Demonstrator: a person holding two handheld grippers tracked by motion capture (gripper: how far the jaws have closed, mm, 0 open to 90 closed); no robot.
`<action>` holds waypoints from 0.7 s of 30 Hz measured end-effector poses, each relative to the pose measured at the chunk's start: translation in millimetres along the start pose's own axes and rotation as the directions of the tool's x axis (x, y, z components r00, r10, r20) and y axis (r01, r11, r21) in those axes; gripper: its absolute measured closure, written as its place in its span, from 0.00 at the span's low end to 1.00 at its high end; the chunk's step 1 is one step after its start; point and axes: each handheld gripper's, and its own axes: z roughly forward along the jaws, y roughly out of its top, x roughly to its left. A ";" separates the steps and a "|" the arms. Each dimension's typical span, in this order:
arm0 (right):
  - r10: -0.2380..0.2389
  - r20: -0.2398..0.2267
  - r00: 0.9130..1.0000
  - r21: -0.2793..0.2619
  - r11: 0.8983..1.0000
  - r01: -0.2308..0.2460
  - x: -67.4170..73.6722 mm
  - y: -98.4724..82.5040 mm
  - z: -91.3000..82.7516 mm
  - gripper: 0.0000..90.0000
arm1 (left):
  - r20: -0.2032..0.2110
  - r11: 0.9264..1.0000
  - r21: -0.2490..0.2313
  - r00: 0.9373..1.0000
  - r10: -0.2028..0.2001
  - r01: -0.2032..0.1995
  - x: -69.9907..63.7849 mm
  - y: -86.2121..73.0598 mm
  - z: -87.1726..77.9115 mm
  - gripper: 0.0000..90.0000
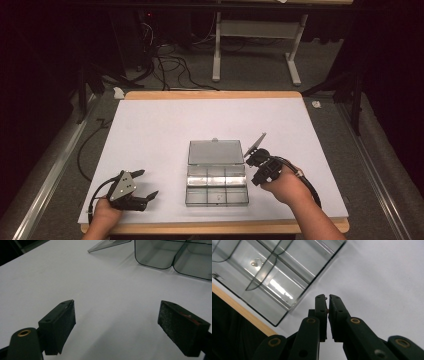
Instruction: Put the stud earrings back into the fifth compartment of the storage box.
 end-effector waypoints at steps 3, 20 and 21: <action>-0.010 0.003 1.000 0.001 1.000 0.010 5.5 2.0 -2.0 0.96 | 0.003 1.000 0.001 1.000 -0.007 0.007 1.0 0.0 0.1 0.17; -0.050 -0.010 0.999 0.008 0.999 0.050 31.9 18.5 -5.6 0.96 | -0.002 1.000 -0.006 1.000 -0.001 0.001 0.0 -0.1 -0.3 0.17; -0.075 -0.005 0.997 0.005 0.997 0.075 35.1 20.5 -6.8 0.96 | 0.000 1.000 0.000 1.000 -0.005 0.005 0.6 0.0 -0.3 0.17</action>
